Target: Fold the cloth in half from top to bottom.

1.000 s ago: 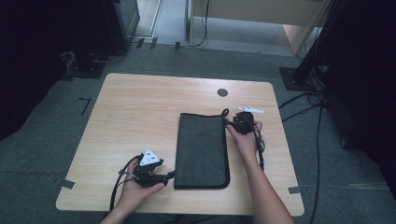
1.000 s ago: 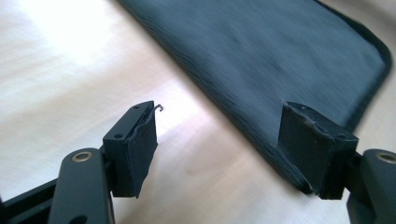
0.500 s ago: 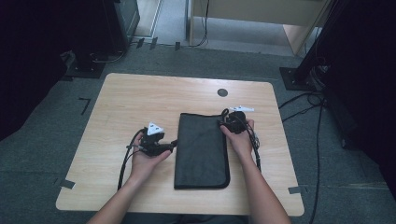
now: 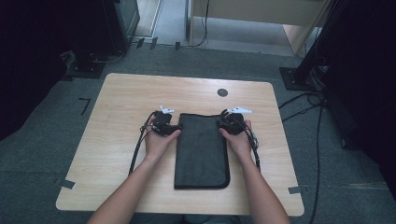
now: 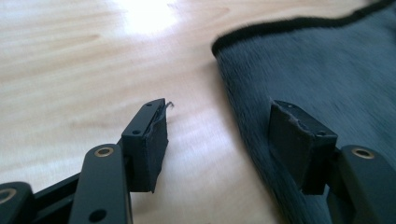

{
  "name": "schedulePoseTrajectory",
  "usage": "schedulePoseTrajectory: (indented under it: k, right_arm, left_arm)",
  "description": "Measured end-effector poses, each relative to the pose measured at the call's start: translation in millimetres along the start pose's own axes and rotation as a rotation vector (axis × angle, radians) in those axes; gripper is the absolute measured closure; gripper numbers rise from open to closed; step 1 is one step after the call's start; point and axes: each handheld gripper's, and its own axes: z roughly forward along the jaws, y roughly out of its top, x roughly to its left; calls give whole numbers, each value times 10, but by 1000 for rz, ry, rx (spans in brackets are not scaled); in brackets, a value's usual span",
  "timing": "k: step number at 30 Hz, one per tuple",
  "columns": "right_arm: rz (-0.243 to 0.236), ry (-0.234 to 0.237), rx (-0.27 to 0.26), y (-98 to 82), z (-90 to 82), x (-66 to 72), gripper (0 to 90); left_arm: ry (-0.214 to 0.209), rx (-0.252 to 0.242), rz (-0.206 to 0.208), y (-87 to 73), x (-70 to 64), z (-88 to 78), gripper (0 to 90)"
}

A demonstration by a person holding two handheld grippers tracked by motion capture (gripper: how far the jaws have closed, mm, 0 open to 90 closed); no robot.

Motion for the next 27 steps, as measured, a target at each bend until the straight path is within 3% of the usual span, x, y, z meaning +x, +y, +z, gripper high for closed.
schedulePoseTrajectory:
  k: [3, 6, 8, 12, 14, 18, 21, 24, 27]
  right_arm:
    - [33, 30, 3, 3, 2, -29, 757]
    - [64, 50, 0, 7, 15, -52, 796]
    - [67, 49, -3, 9, 24, -48, 803]
    - [76, 60, -11, 1, 27, -63, 817]
    - [80, 63, -11, 2, 26, -68, 823]
    - [53, 36, -15, 22, 47, -19, 832]
    - [50, 41, -19, 70, 102, 23, 835]
    - [27, 38, -45, 189, 185, 131, 837]
    - [-12, 45, -101, 365, 227, 249, 837]
  left_arm:
    - [1, -3, 1, 36, -47, 47, 412]
    - [8, -7, 38, 63, -116, 97, 454]
    - [-32, 1, 52, 91, -149, 122, 574]
    - [-59, 12, 72, 155, -174, 173, 812]
    - [-73, 20, 64, 183, -153, 185, 858]
    - [-76, 22, 67, 203, -94, 166, 877]
    - [-47, 8, 62, 255, 3, 149, 878]
    - [8, 0, 57, 395, 141, 132, 879]
    - [29, -68, 72, 595, 272, 8, 878]
